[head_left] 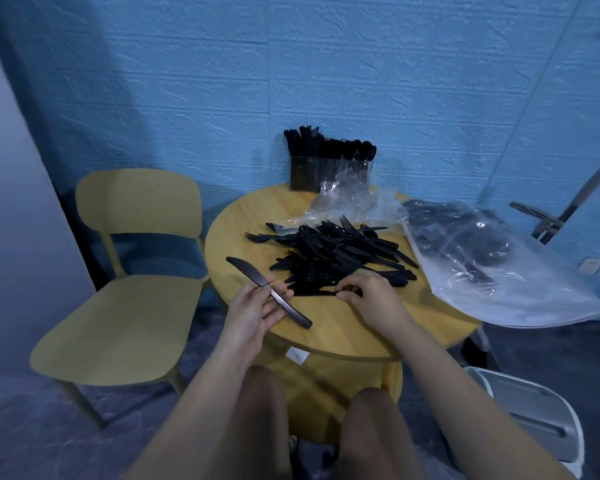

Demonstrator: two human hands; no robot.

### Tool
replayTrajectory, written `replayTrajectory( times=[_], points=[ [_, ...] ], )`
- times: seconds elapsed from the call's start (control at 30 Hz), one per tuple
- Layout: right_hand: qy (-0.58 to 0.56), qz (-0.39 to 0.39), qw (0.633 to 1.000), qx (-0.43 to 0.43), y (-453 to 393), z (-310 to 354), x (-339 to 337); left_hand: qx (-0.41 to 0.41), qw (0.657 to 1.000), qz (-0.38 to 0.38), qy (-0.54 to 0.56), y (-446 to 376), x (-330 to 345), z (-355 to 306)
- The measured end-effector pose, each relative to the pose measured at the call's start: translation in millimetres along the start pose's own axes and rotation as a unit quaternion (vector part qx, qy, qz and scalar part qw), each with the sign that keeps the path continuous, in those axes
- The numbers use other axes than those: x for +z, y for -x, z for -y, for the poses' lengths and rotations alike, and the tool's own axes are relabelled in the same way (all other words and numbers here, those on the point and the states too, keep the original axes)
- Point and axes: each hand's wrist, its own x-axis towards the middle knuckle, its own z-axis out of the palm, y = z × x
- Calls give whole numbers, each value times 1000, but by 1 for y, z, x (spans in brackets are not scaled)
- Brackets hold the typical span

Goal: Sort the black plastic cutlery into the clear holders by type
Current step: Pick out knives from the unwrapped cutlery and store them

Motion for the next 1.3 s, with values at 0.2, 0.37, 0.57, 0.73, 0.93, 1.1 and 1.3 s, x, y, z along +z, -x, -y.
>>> replayTrajectory(
  times=[0.2,0.37,0.57,0.73,0.93,1.1,1.3],
  points=[
    [-5,-17,1000,15,-23,0,6,-11,1000,3,-21,-10,5,-3],
    [21,-23,1000,5,-30,2,11,-19,999,7,-34,-19,13,-3],
    [-21,-42,999,6,-18,3,12,-25,999,15,-32,-23,14,-3],
    [-160,-115,979,57,-11,10,10,-17,997,40,-69,-21,13,-2],
    [-400,-93,902,131,-14,41,-1,-18,995,67,-66,-20,10,-3],
    [-382,-8,920,89,-11,58,18,-10,992,94,-86,-19,7,0],
    [-345,-23,936,61,-11,61,31,-4,990,114,-79,-20,4,1]
  ],
)
